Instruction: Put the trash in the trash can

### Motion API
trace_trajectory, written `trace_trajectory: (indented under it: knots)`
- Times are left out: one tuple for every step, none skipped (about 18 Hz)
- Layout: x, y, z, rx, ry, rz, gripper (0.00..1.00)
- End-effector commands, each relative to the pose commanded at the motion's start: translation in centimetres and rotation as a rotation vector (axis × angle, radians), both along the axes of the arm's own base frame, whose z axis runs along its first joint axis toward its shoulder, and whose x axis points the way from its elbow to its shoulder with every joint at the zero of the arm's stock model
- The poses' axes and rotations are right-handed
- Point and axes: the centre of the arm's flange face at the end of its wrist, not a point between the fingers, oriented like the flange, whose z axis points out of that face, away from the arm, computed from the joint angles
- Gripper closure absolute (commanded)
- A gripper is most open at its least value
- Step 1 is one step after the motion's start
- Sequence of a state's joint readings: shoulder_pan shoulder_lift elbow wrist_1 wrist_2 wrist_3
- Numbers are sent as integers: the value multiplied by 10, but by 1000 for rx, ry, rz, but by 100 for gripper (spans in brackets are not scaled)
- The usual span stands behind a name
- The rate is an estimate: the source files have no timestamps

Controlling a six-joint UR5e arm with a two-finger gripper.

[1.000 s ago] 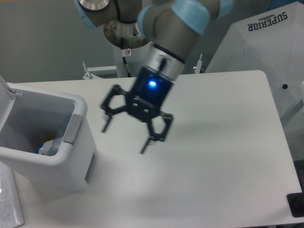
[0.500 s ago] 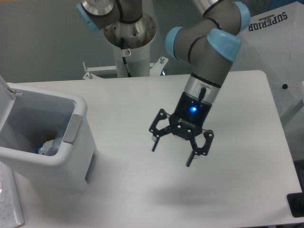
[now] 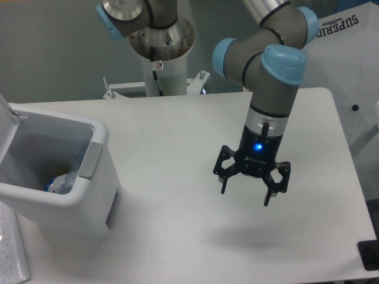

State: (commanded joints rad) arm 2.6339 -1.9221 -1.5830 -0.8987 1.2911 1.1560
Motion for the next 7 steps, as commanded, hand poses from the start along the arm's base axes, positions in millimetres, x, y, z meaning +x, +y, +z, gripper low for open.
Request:
trace_trajectory:
  knots:
    - [0,-3,-4,-53,13,-21,0]
    - [1,-6,-7,-96,12,-26,0]
    - [3,-9,-11,-128,-1,-26,0]
    - [5,-12,-15,-164,-21,-27,0]
    - [5,-16,-16,-207,-30,-41,0]
    - [4,-17,-14,-247,-27,-57,0]
    - [3,-18,-13,-273,-23,-67,0]
